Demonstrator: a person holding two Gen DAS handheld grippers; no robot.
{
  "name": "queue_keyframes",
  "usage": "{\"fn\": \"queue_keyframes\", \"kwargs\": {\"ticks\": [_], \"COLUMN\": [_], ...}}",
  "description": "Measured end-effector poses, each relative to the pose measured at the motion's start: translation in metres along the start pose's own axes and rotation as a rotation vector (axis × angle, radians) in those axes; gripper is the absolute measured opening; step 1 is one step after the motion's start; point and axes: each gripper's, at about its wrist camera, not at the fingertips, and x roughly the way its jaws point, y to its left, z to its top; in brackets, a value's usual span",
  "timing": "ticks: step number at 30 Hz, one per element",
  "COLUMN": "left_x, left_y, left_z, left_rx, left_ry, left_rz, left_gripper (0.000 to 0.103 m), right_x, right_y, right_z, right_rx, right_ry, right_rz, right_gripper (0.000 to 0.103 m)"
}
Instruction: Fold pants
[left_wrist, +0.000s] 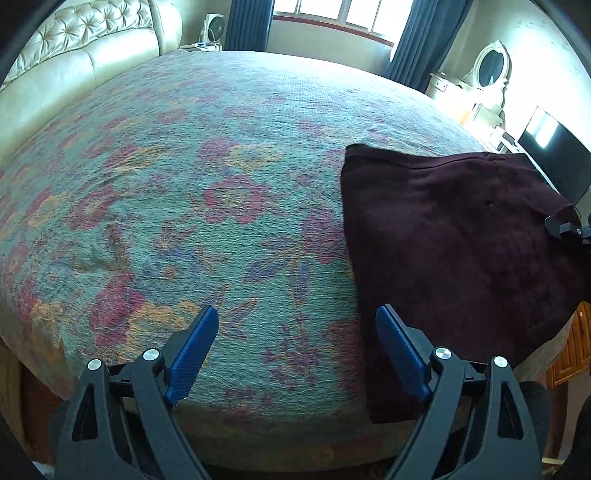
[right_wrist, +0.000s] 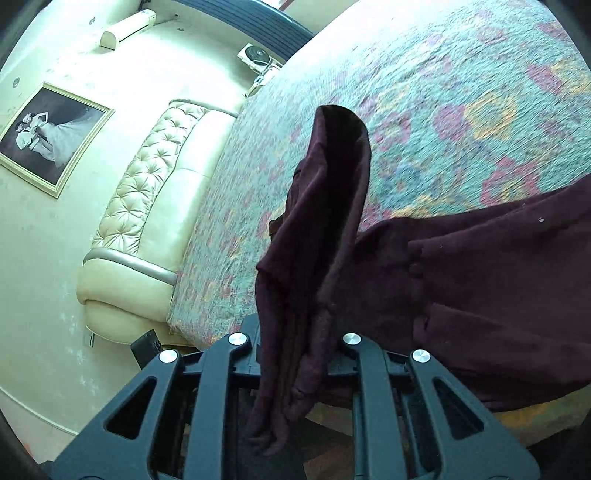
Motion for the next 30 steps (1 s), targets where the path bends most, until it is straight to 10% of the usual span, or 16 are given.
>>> {"fn": "queue_keyframes", "kwargs": {"ticks": [9, 30], "left_x": [0.008, 0.036], "left_y": [-0.024, -0.06], "left_z": [-0.003, -0.004], "left_rx": [0.032, 0.043], "left_ry": [0.027, 0.108], "left_rz": [-0.053, -0.139], "left_gripper": [0.086, 0.086], "right_x": [-0.083, -0.091], "right_y": [-0.071, -0.188], "right_z": [0.005, -0.018], "right_rx": [0.08, 0.32], "right_ry": [-0.12, -0.159], "right_rz": [-0.106, -0.136], "right_gripper": [0.017, 0.017]}}
